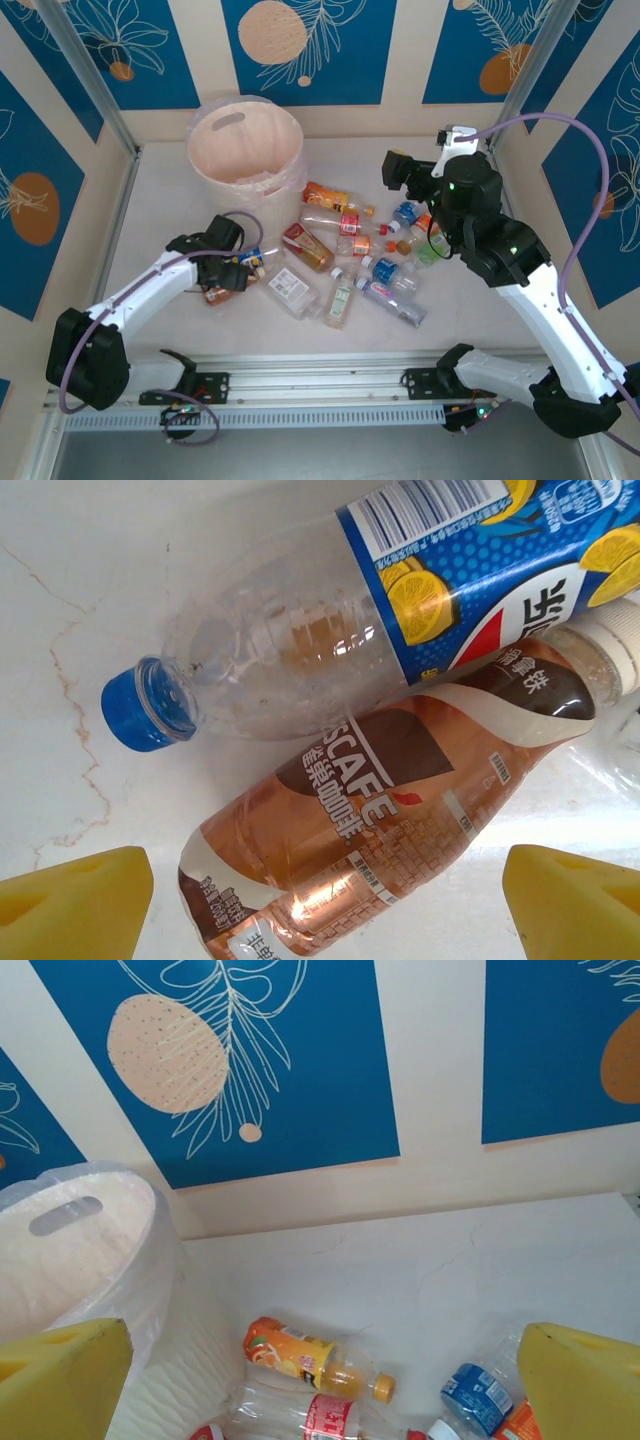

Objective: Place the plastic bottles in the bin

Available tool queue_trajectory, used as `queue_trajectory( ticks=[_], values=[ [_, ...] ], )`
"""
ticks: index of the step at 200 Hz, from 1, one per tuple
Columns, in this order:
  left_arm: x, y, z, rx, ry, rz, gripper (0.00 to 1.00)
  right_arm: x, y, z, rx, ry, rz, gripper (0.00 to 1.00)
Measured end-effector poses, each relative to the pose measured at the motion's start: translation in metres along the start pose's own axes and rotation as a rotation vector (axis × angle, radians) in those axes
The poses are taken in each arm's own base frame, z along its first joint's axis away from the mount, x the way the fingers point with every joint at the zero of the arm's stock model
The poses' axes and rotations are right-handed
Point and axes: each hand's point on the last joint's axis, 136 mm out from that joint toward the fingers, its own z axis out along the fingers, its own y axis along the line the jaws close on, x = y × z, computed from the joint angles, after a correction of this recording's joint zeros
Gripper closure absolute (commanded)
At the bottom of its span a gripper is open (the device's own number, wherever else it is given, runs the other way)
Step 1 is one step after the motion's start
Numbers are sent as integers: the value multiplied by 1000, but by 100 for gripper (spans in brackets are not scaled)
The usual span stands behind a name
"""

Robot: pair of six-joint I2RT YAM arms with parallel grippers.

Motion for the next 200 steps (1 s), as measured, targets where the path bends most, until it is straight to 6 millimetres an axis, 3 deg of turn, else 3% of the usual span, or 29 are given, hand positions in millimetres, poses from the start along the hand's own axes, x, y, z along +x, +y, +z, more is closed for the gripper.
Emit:
queue_trajectory(
  ticks=[94,137,200],
  values=[
    [11,-11,24,5,75,11,10,15,-8,7,51,41,-22,1],
    [16,-21,29,27,86,1,20,14,-9,7,57,38,-22,1],
    [30,-23,36,8,115,-12,15,14,-9,7,57,38,-22,1]
  ],
)
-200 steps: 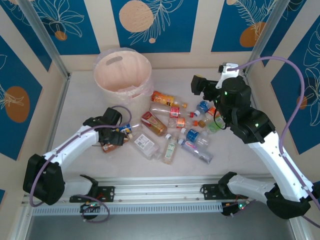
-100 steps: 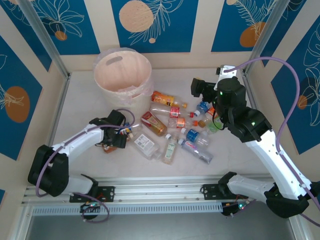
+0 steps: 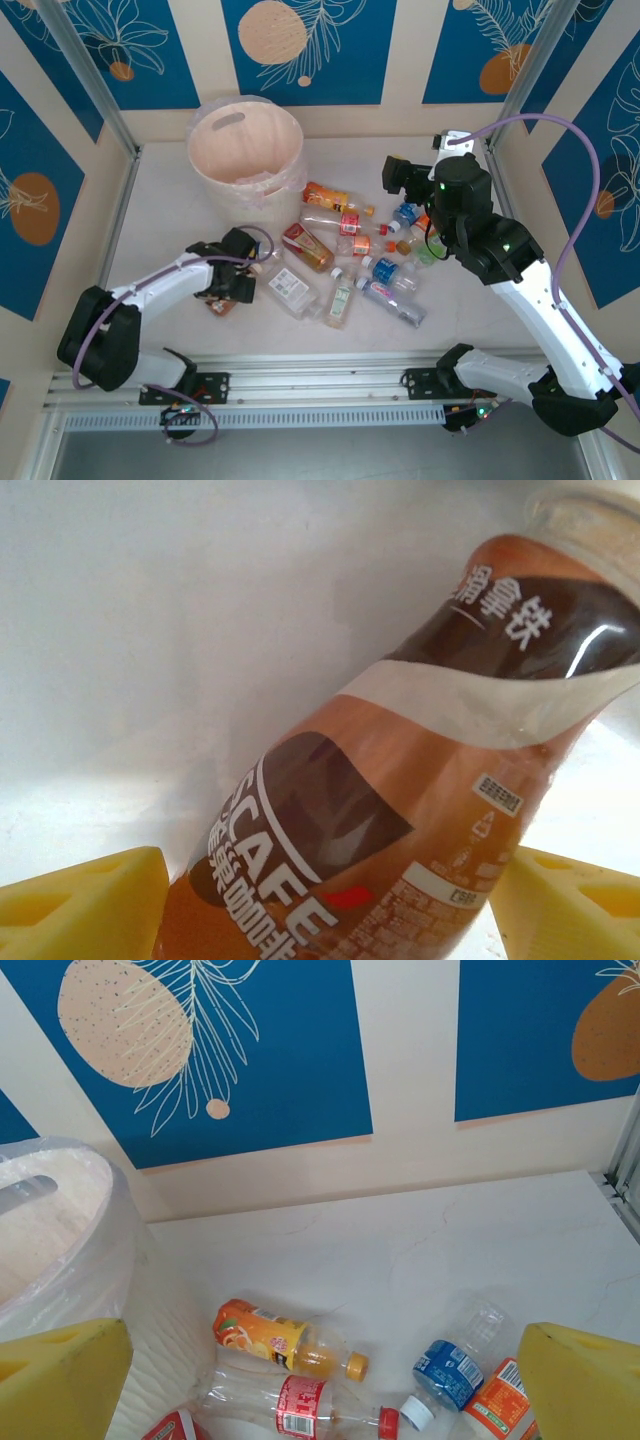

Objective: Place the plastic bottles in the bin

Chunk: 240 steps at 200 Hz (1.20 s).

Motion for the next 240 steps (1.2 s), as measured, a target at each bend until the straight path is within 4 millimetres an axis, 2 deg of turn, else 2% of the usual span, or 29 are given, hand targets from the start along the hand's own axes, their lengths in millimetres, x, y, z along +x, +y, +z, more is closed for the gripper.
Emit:
queue_trajectory(
  ticks=[45,86,121,171,240],
  values=[
    [8,0,14,-24,58,10,14,2,0,1,2,3,-2,1],
    [11,0,19,-32,78,10,26,5,-2,2,10,10,-8,1],
    [12,-1,17,-31,75,8,30,5,-6,0,20,2,-5,1],
    [8,0,-4,-2,11,-22,39,1,-11,-6,33,-20,4,1],
    [13,8,-38,53,-77,-120,44,-4,-16,-13,41,-42,14,1]
  ],
)
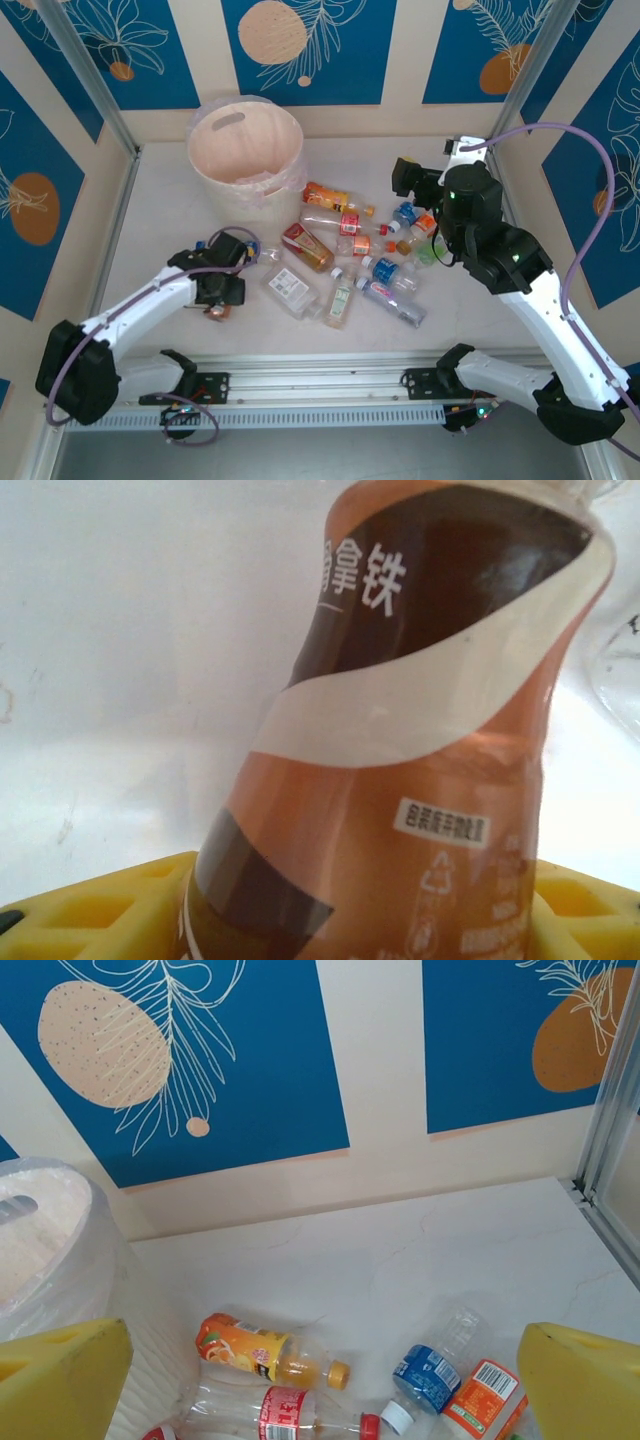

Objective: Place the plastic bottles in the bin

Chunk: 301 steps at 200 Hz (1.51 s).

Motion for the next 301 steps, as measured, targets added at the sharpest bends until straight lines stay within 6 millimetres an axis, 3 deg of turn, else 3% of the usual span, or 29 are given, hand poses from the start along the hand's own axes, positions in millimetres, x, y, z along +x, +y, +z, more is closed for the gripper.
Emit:
queue_trajectory(
  ticks=[32,72,109,167,192,264,286,301],
  values=[
    [1,8,-24,27,-71,-73,45,0,-1,-1,2,-1,1,1],
    [-2,33,-53,-28,-168,-170,45,0,-2,-1,5,1,-1,1],
    [-31,42,-105,-8,-335,-233,45,3,-4,-2,6,3,-2,1],
    [-114,37,-213,28,-636,-185,44,9,-2,0,-9,21,-8,1],
    [-159,24,-240,-15,-711,-104,44,12,0,-1,-23,33,-10,1],
    [-300,-33,-279,-125,-860,173,43,18,3,-3,-49,63,12,1],
    [-331,-43,-279,-152,-882,233,42,22,3,-3,-46,78,16,1],
    [-349,-49,-267,-167,-867,276,42,25,1,-3,-42,91,18,1]
  ],
)
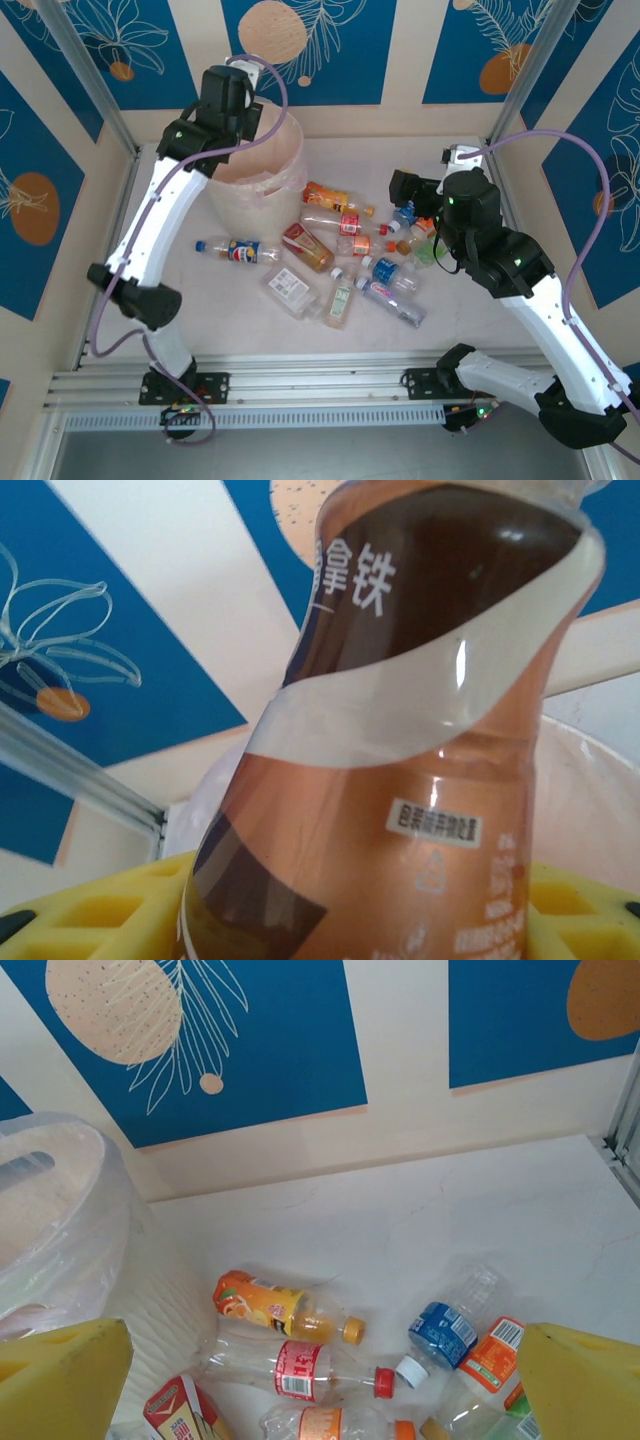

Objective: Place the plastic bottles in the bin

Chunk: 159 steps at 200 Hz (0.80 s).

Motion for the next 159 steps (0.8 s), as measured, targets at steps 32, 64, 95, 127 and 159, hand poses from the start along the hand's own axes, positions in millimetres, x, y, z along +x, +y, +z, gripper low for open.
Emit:
queue_trajectory(
  ticks=[32,64,95,127,159],
  values=[
    [18,-13,42,41,77,92,42,6,-3,-1,10,22,0,1],
    [49,-23,63,114,176,184,42,14,-7,-2,23,50,-4,1],
    [69,-21,67,170,238,247,42,26,-13,-1,48,78,-4,1],
    [83,-18,68,218,281,286,42,35,-19,-1,72,106,-7,1],
    [101,-22,73,248,337,326,42,36,-21,-3,75,109,2,1]
  ],
)
